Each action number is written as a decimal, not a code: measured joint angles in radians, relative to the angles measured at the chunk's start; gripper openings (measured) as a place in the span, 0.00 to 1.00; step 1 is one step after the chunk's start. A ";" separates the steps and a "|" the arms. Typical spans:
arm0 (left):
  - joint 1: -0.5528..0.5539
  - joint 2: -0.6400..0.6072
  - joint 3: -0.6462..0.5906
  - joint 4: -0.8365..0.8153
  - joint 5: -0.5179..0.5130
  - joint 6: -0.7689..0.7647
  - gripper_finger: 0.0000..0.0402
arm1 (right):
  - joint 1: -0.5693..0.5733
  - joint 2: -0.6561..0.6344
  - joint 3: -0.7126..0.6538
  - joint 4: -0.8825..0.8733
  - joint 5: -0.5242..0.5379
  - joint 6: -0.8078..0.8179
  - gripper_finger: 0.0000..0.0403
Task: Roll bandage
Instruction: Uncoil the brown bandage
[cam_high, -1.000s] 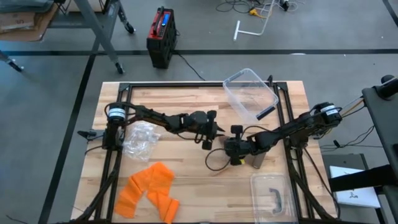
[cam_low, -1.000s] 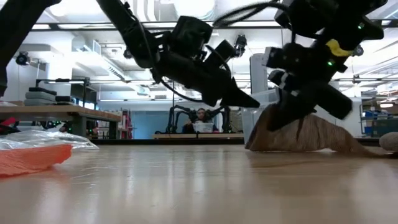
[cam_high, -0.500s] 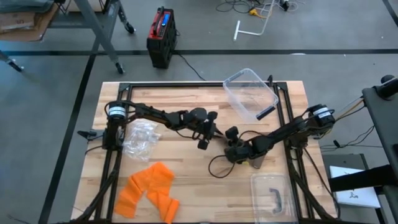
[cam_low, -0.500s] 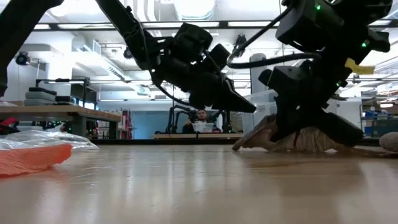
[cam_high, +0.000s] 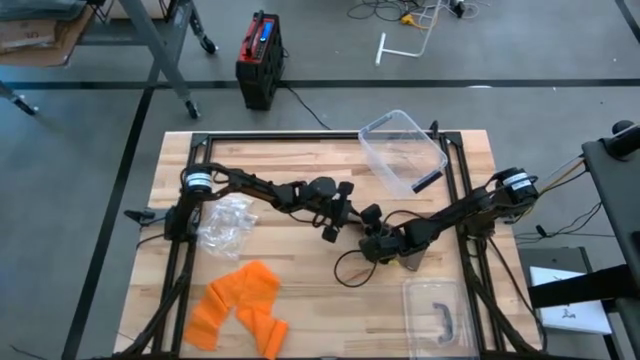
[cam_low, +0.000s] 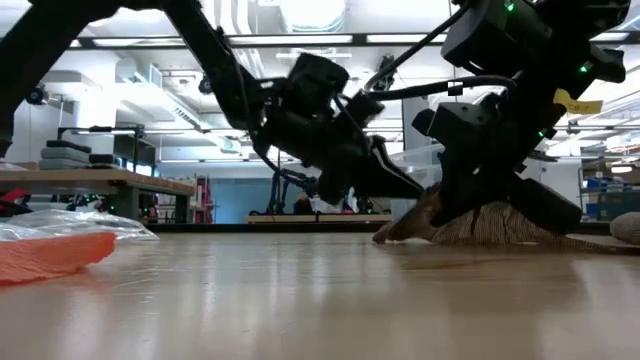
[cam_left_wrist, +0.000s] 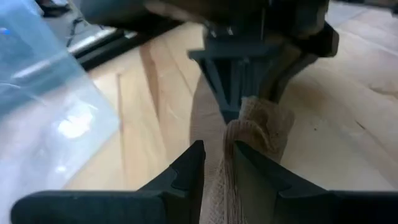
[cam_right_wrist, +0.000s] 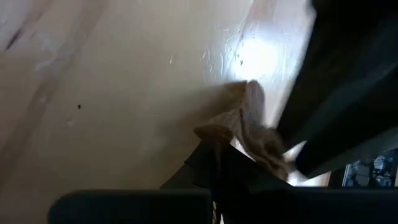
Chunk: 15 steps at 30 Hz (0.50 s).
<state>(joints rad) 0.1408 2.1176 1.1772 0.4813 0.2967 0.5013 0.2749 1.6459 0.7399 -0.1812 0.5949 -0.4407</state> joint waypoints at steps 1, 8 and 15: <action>-0.001 0.014 0.013 -0.001 0.000 -0.003 0.19 | 0.000 0.000 0.000 0.002 0.000 -0.002 0.00; -0.005 0.036 0.059 -0.035 0.002 -0.030 0.19 | 0.000 0.000 -0.001 -0.005 -0.019 0.000 0.00; -0.007 -0.019 0.040 -0.151 0.027 -0.009 0.19 | 0.000 0.000 -0.002 -0.004 -0.027 0.001 0.00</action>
<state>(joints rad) 0.1341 2.0991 1.2175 0.3300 0.3237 0.4923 0.2749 1.6459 0.7376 -0.1852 0.5678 -0.4392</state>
